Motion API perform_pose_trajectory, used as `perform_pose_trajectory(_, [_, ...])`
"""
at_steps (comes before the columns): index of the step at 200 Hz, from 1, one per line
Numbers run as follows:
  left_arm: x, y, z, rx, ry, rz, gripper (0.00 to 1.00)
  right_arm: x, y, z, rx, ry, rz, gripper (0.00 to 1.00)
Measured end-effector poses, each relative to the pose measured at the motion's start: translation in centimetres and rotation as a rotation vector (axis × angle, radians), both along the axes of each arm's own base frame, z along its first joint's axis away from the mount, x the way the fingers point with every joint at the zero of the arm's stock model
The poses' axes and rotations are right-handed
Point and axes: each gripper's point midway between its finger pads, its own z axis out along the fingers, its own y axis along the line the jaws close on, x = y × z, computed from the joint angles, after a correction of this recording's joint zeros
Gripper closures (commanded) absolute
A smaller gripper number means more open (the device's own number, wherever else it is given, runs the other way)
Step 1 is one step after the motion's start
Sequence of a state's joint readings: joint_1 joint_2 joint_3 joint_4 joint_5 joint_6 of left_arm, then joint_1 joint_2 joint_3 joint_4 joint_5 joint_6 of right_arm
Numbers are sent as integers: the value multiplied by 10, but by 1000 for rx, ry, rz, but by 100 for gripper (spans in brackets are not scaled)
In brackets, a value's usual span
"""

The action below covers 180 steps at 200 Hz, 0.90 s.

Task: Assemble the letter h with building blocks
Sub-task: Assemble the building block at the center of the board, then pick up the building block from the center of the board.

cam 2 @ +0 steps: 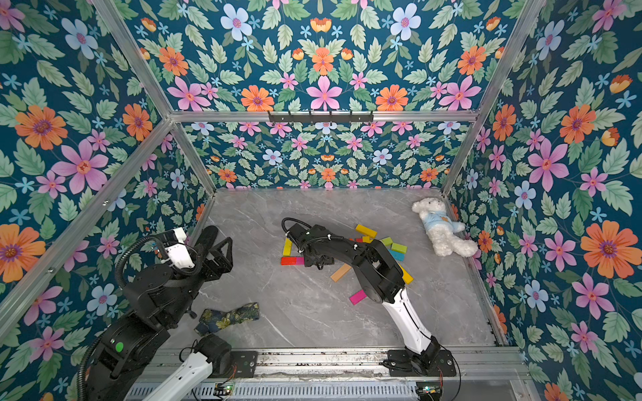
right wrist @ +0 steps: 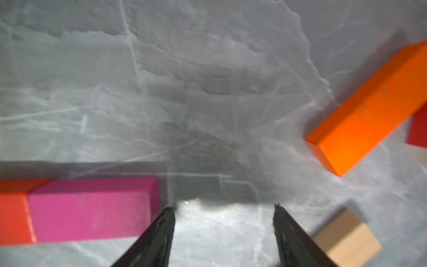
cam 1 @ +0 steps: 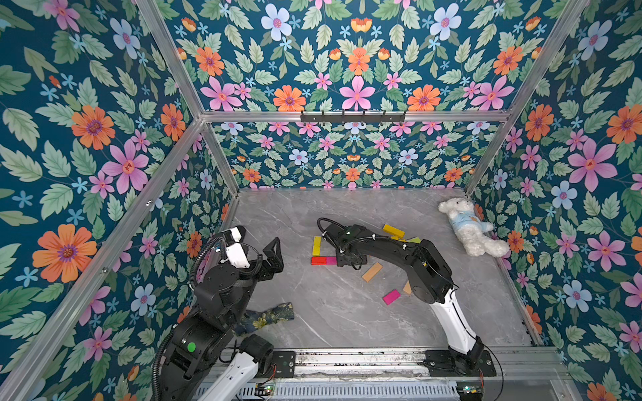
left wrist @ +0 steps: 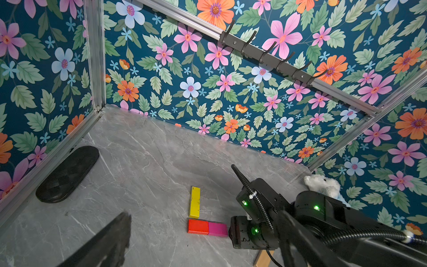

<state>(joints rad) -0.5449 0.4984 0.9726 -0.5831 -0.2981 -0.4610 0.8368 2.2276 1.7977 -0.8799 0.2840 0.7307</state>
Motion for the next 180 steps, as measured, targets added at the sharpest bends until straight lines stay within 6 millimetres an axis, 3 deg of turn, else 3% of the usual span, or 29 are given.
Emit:
perform_pose_trajectory(28, [1,0,-3,3,6,-1,1,-8,-20,45,69,-57,-28,26])
perform_pose_trajectory(43, [1,-1,-4,5,8,-1,1,-9,-38,52,109,-51,-97,20])
perform_pose_trajectory(66, [0,0,-5,5,7,0,1,-24,-65,39,105,14,-226,15])
perform_pose_trajectory(93, [-1,1,-5,1,2,0,1,-40,-67,34,154,71,-334,14])
perform_pose_trajectory(142, [-4,2,-3,-3,-6,0,1,-44,-69,1,205,148,-501,19])
perform_pose_trajectory(180, [-5,4,-1,-2,-14,3,1,-39,-64,-9,219,160,-524,29])
